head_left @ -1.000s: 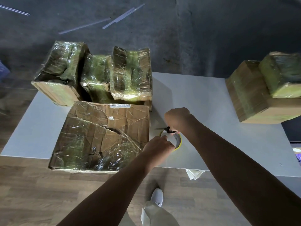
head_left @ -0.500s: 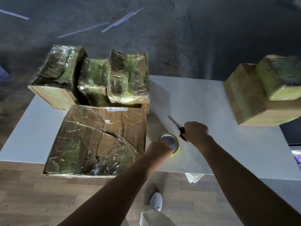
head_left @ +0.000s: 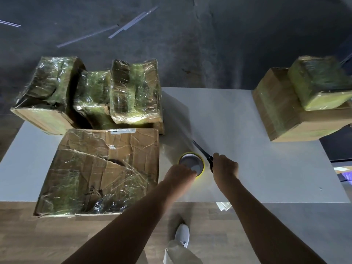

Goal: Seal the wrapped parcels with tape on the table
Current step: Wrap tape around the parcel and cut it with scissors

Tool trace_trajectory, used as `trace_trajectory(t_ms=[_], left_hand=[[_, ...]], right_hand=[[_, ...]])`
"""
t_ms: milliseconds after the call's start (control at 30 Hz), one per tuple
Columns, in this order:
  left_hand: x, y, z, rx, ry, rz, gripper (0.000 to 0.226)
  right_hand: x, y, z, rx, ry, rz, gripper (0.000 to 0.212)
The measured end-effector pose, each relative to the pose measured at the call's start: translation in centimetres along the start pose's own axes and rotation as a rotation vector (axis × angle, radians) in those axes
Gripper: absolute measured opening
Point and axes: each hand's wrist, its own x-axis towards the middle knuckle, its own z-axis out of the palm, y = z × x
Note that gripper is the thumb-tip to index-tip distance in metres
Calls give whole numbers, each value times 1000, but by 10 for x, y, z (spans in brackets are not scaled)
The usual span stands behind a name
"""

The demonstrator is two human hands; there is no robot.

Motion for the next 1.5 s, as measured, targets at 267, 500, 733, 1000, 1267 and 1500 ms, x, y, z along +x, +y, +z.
trace_trajectory(t_ms=[267,500,733,1000,1267,1500], left_hand=[[-6,-4,1,-145,30,-19,25],[-12,-9,-8,-226,136,-11,20],[-30,-48,-19,-283,625,-123,14],[-57,-87,-12,-269,637,-496,16],[-63,-94,-1,-315,597,-409,28],[-76,-109,-10,-489,570,-340,24]], right_hand=[[4,-3,7,87,-40,-42,35],[4,-9,-9,60,-92,-67,35],[5,-63,-35,336,106,-209,26],[2,-136,-45,817,9,-318,40],[-35,-154,-21,862,-44,-201,39],[-27,-154,-32,736,-93,-154,43]])
